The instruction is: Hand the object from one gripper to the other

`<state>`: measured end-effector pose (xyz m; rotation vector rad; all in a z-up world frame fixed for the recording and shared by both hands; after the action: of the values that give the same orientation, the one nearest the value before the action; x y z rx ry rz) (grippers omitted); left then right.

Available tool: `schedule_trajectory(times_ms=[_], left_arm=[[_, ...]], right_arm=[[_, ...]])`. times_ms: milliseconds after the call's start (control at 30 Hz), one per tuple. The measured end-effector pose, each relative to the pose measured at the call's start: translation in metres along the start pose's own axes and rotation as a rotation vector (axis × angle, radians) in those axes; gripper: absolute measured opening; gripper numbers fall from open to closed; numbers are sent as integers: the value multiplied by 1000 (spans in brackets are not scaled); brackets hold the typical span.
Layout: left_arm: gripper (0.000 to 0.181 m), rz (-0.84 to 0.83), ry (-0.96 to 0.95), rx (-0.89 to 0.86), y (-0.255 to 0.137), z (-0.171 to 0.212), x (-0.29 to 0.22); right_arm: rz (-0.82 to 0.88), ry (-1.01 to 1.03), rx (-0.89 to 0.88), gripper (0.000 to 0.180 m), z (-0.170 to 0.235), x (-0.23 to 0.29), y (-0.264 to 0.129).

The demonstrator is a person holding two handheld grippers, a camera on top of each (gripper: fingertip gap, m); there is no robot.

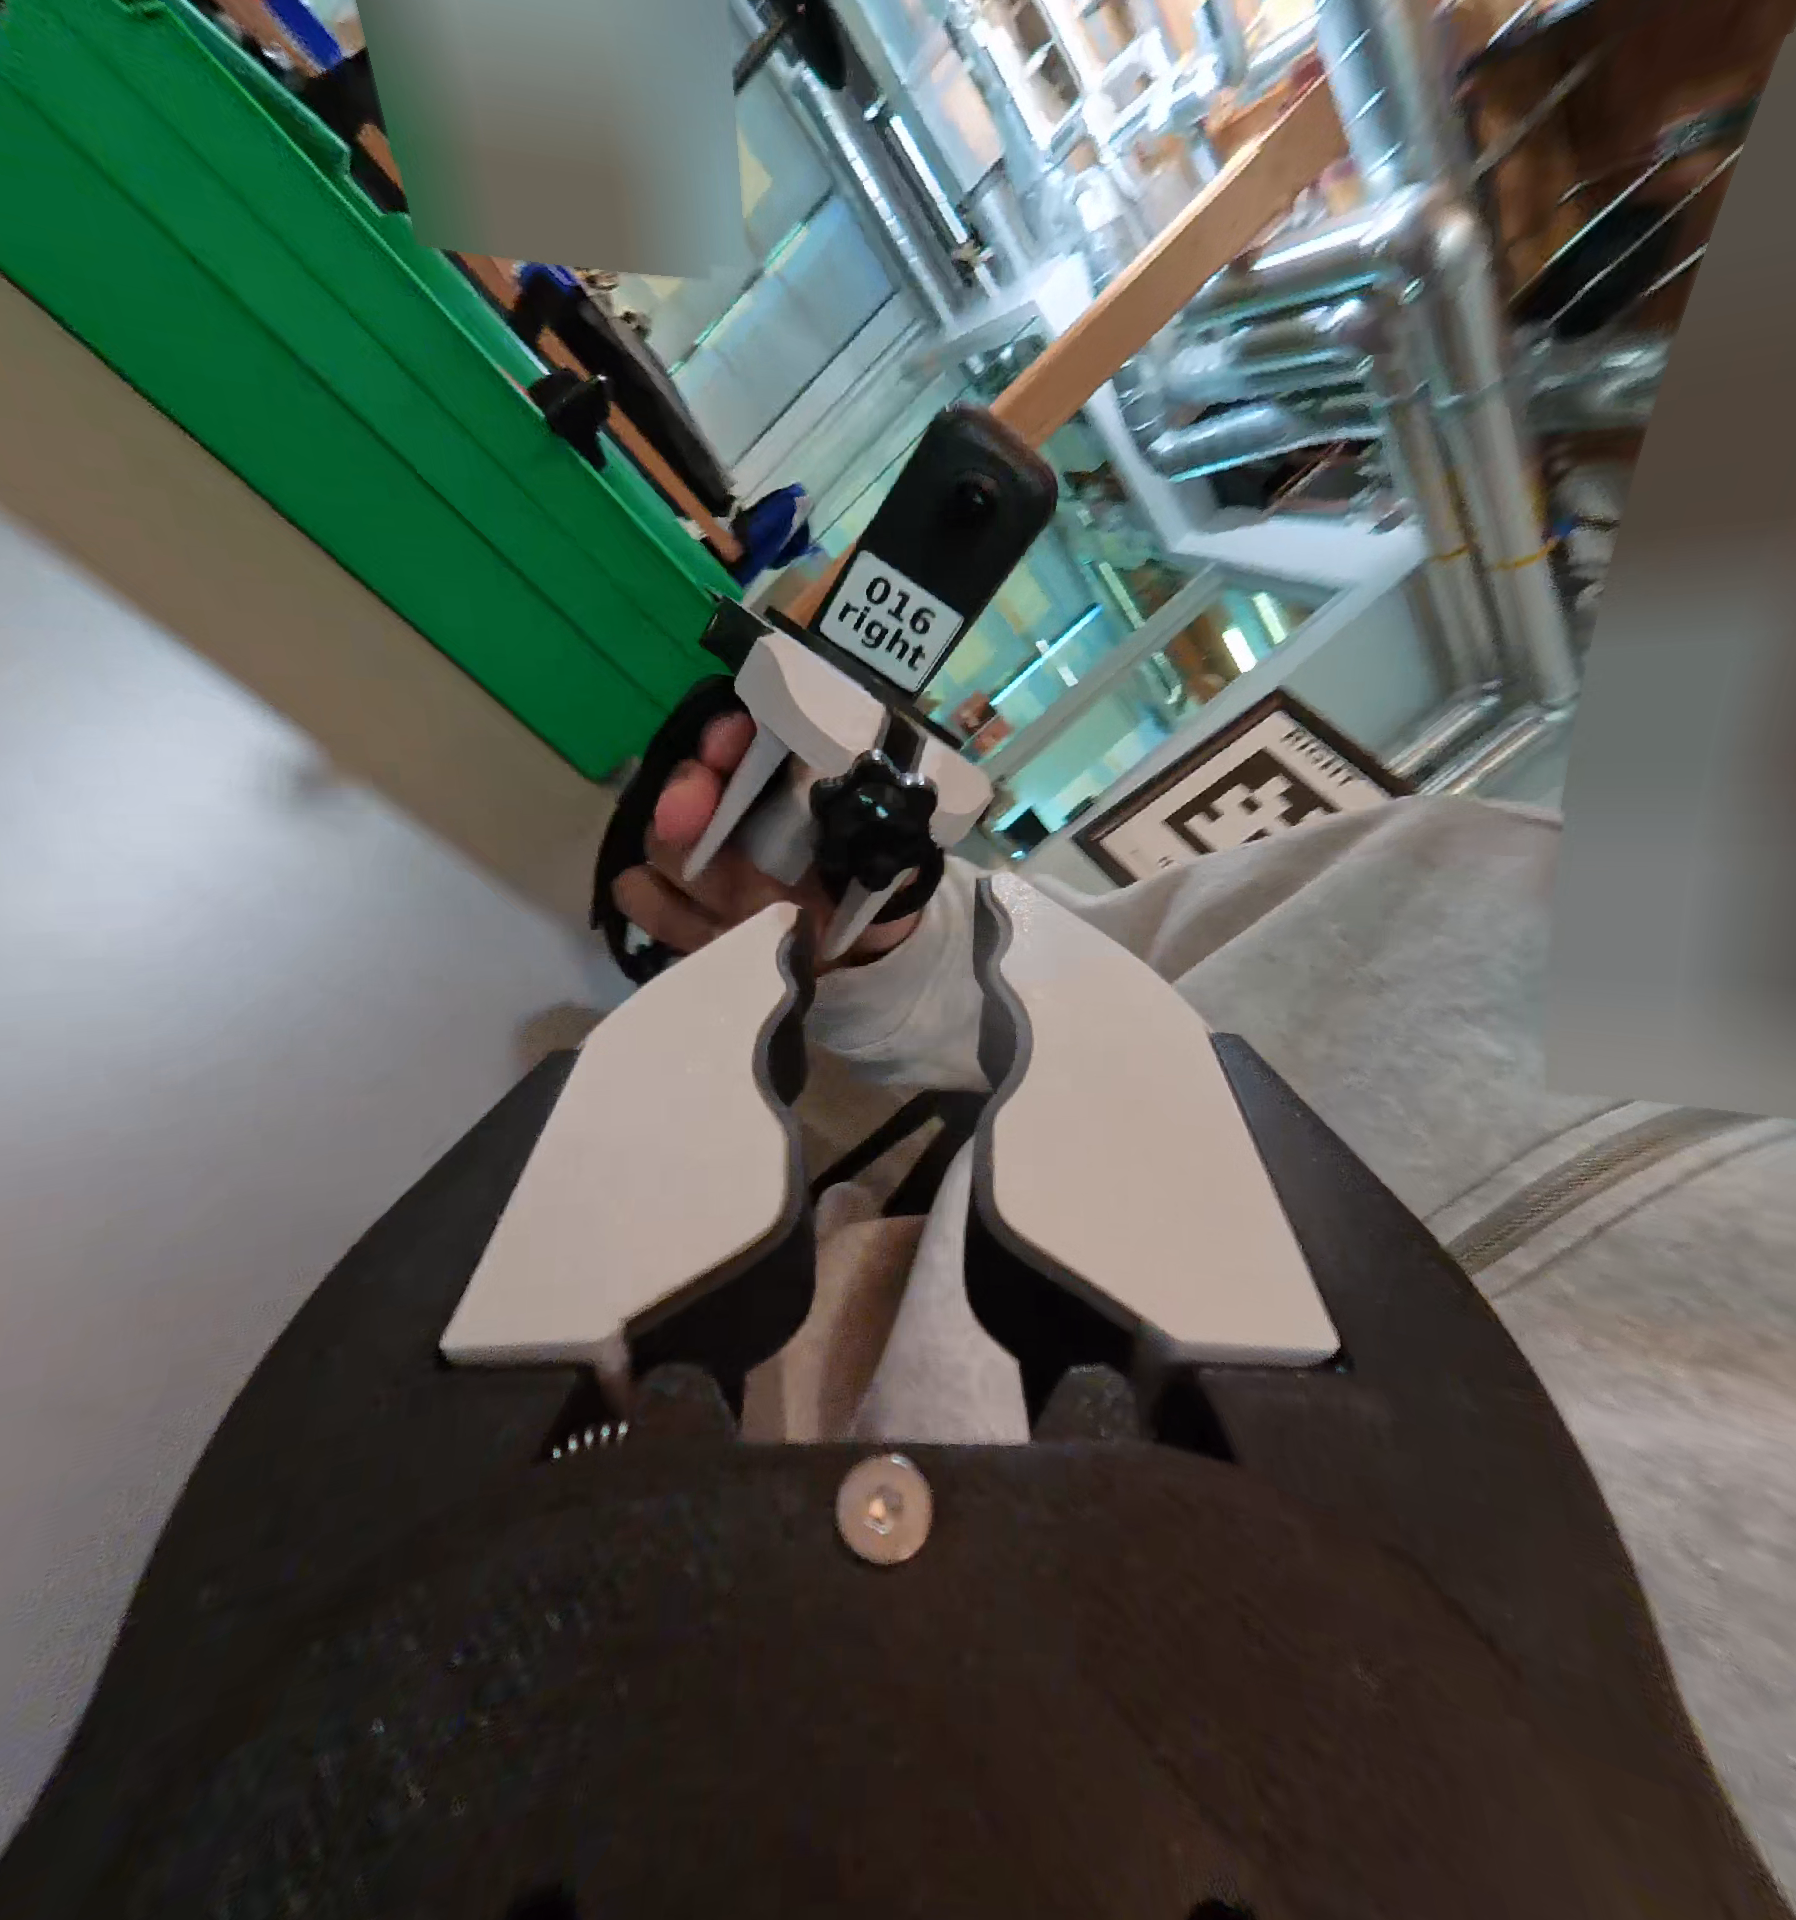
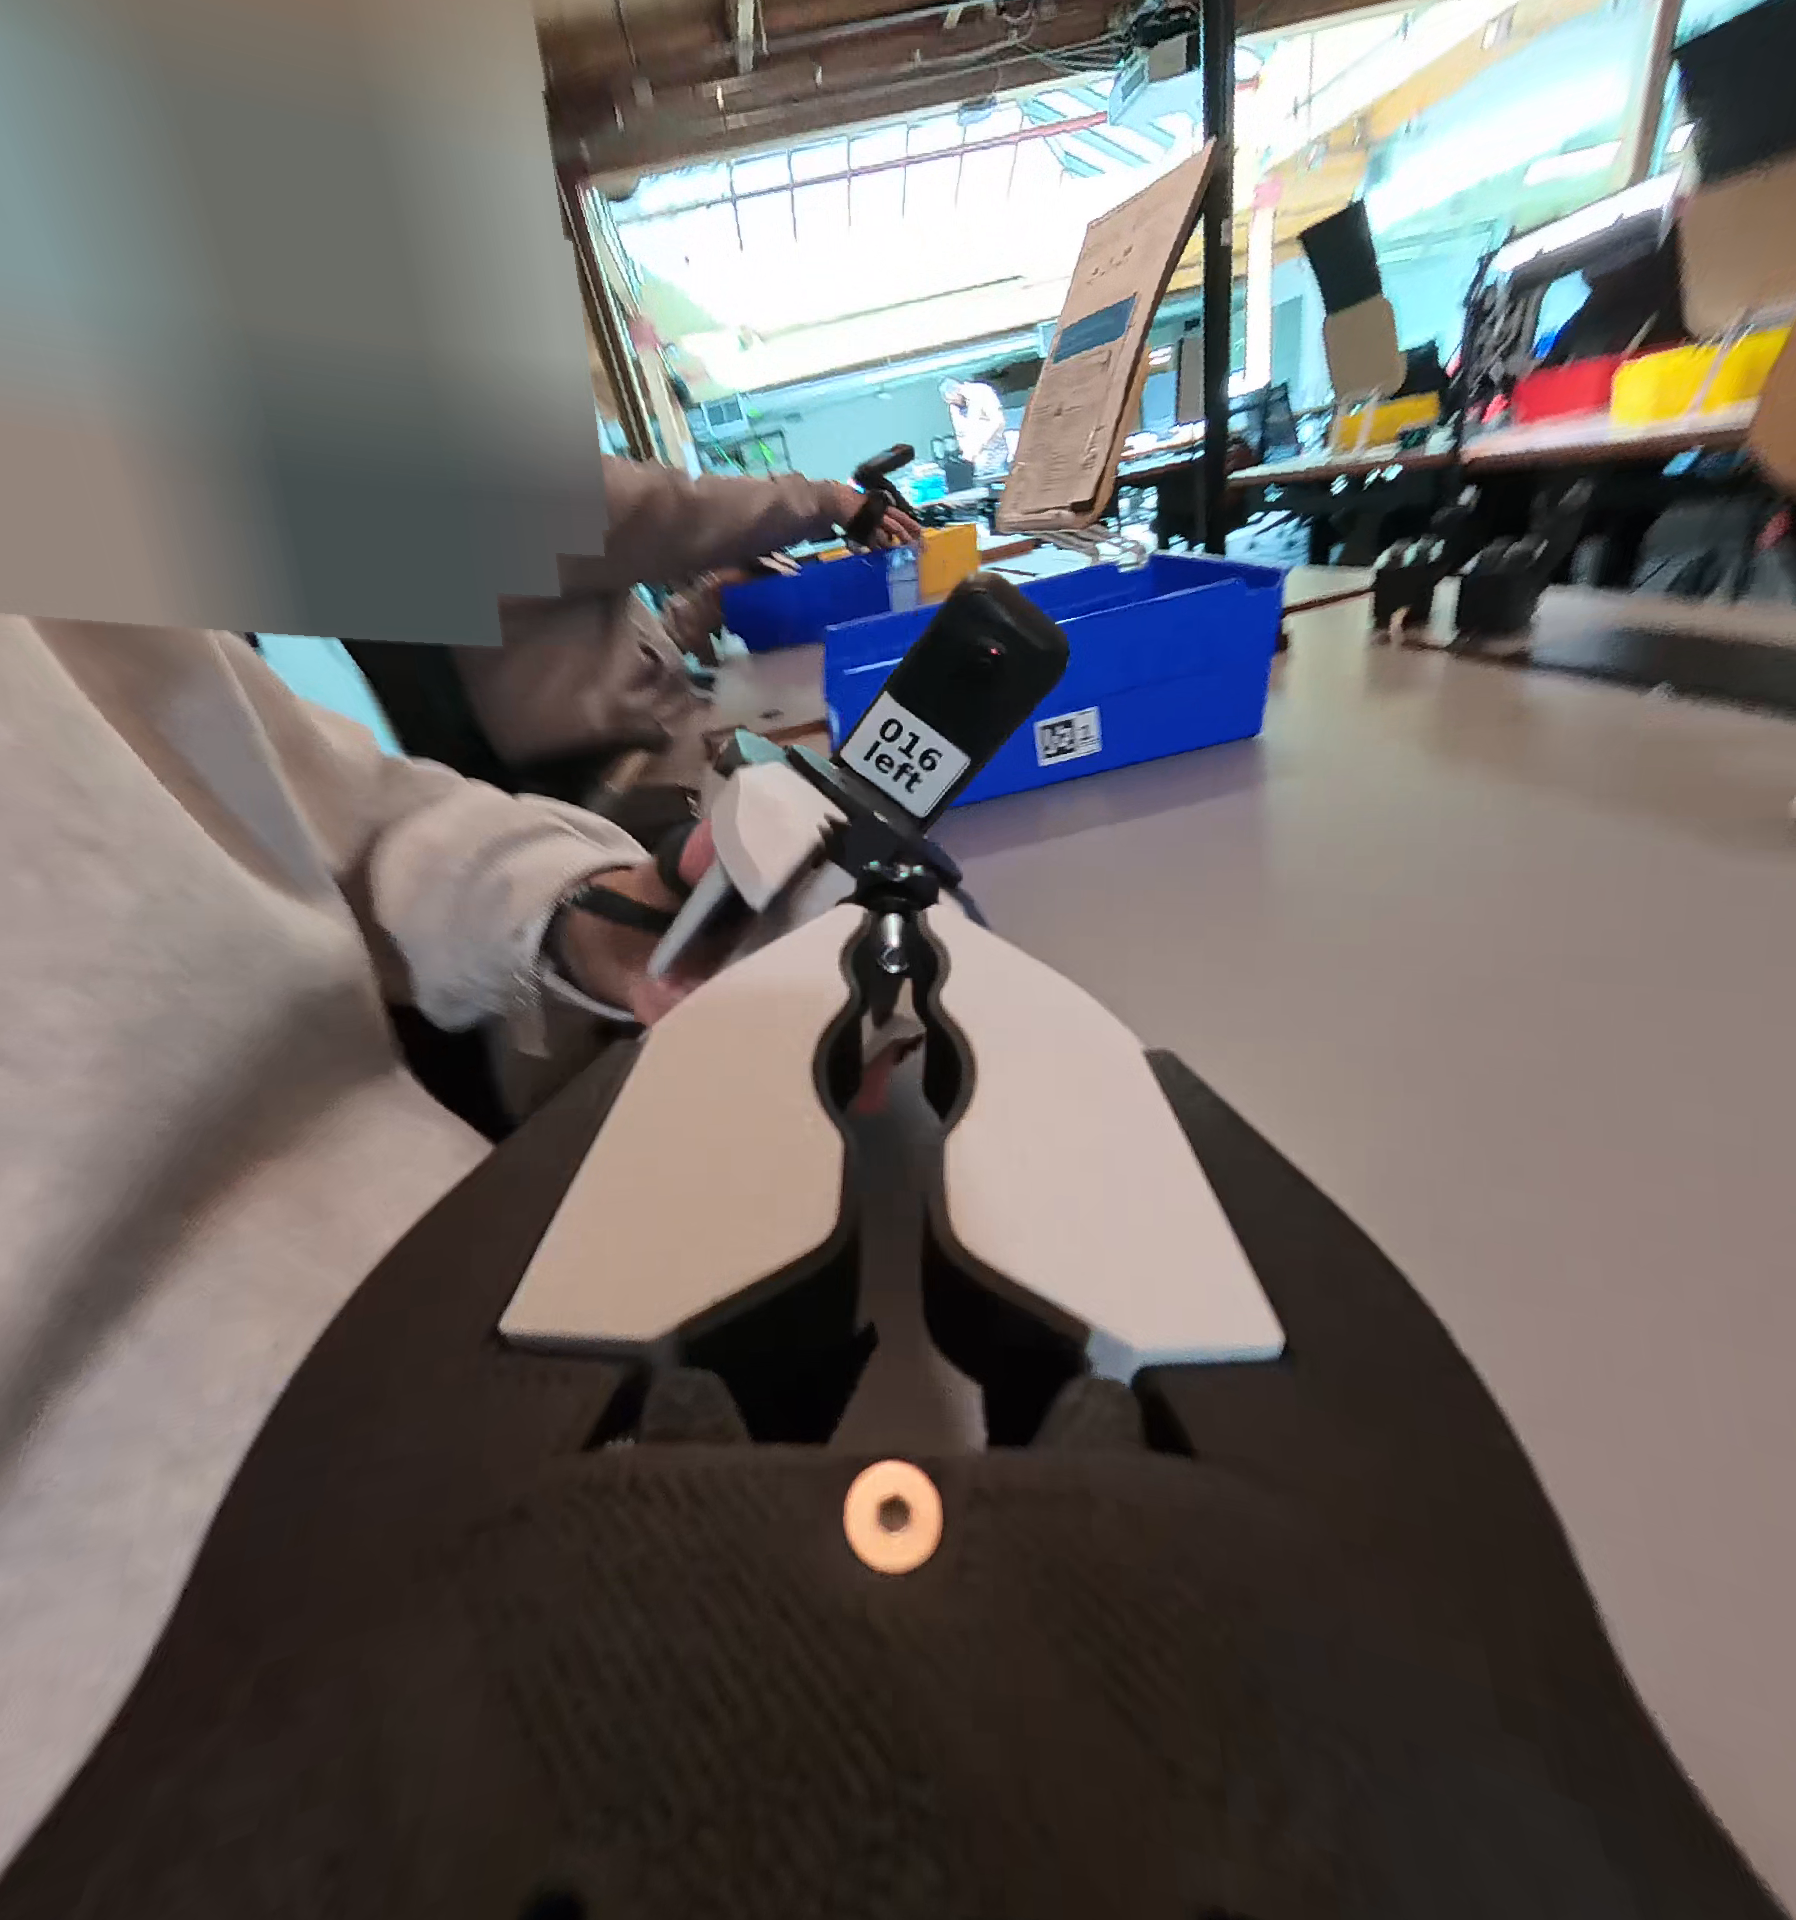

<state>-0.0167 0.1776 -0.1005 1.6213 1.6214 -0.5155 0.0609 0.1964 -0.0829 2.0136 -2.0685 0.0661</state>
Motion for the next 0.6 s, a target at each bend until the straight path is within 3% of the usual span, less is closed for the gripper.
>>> schedule_trajectory(times_ms=[167,600], left_arm=[[33,13,-7,-28,-2,-4,0],[23,3,6,-29,-2,-4,1]], right_arm=[[-10,-99,22,6,1,5,1],[-7,-182,51,6,5,9,4]])
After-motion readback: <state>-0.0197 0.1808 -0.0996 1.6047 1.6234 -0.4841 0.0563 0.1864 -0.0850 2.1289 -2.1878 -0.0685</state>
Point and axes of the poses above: each gripper's, where its closed fingertips meet, y out along the fingers, z out of its underside, x = y × z across the jaws, the point moved 4 cm from there along -y, back along the fingers, and after that the axes turned 5 degrees about -x, right-handed, at the moved point
